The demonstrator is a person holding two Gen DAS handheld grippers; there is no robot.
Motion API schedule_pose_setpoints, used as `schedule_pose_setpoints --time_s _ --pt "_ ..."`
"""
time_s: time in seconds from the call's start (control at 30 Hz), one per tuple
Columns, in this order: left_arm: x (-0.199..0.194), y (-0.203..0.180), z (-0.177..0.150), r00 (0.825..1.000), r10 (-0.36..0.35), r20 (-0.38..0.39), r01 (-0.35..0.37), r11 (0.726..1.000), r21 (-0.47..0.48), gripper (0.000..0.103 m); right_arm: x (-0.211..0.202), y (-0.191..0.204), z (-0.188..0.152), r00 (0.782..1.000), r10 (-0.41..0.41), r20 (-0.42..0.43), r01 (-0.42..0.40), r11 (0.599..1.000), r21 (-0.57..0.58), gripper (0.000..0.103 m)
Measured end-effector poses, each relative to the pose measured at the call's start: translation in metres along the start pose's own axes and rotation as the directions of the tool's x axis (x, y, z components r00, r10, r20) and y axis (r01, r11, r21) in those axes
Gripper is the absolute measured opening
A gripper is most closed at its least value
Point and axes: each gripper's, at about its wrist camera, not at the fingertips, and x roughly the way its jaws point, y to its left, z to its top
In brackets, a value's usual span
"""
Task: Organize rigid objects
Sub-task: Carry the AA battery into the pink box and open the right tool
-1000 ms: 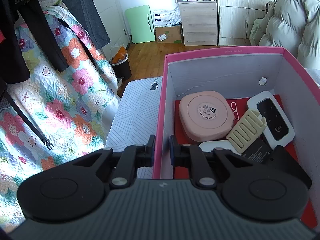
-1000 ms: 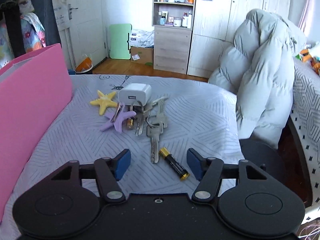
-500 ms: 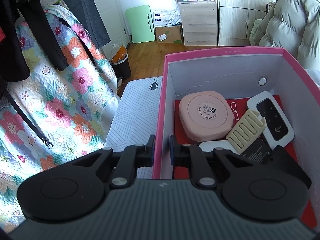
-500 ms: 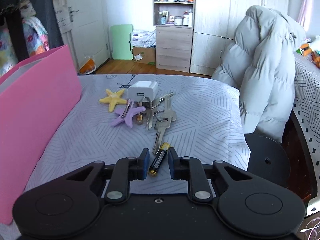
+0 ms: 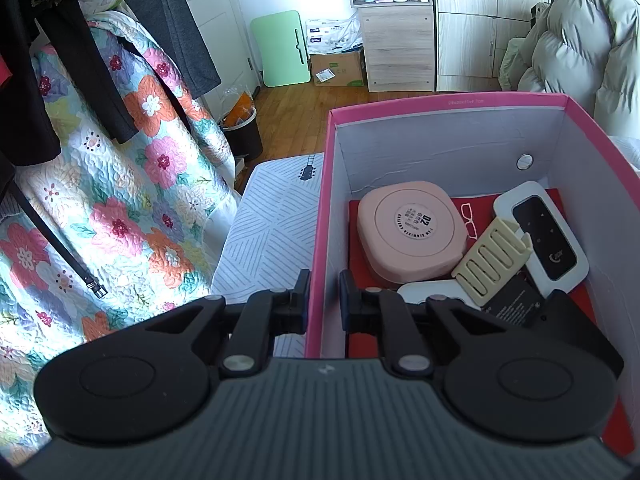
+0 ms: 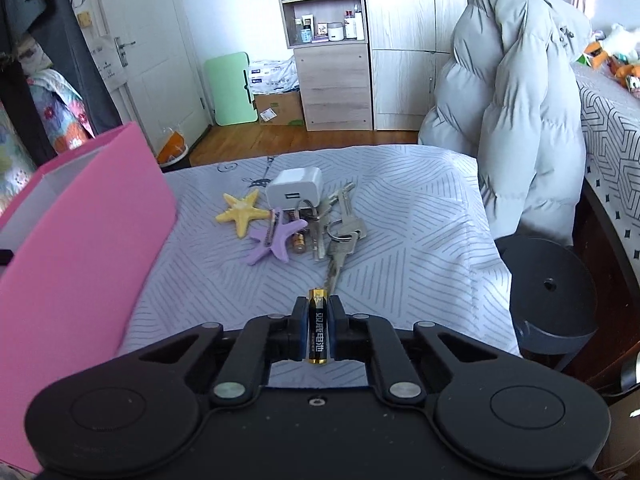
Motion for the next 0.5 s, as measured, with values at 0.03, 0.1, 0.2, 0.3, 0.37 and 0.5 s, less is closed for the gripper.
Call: schedule_pose_setpoints --time_s 0.03,0.1,0.2,0.3,0.37,0.5 --pt "0.000 0.000 0.000 1.000 0.000 0.000 0.000 1.000 0.000 0.012 -0.004 0.002 0.001 1.000 0.018 0.000 -0.018 1.000 0.009 0.012" --pt "0.000 0.000 0.000 1.000 0.000 0.000 0.000 1.000 -0.001 0.012 -0.013 0.008 0.003 0.998 0.057 0.004 -0.057 0.998 0.020 0.012" --pt "-0.001 -0.001 0.001 1.000 -0.003 0.000 0.003 1.000 -0.001 0.012 -0.029 0.023 0.008 0.993 0.114 0.030 -0.114 0.993 0.004 0.012" --pt "-0.001 -0.001 0.001 1.000 -0.004 0.000 0.004 1.000 -0.001 0.012 -0.044 0.040 0.014 0.986 0.155 0.059 -0.154 0.988 -0.023 0.012" --pt "-0.001 -0.001 0.001 1.000 -0.005 0.000 0.005 1.000 -0.002 0.012 -0.053 0.052 0.017 0.980 0.185 0.073 -0.182 0.982 -0.046 0.012" --pt "-0.001 -0.001 0.001 1.000 -0.008 0.000 0.008 1.000 -0.004 0.012 -0.072 0.079 0.026 0.963 0.252 0.091 -0.242 0.964 -0.107 0.012"
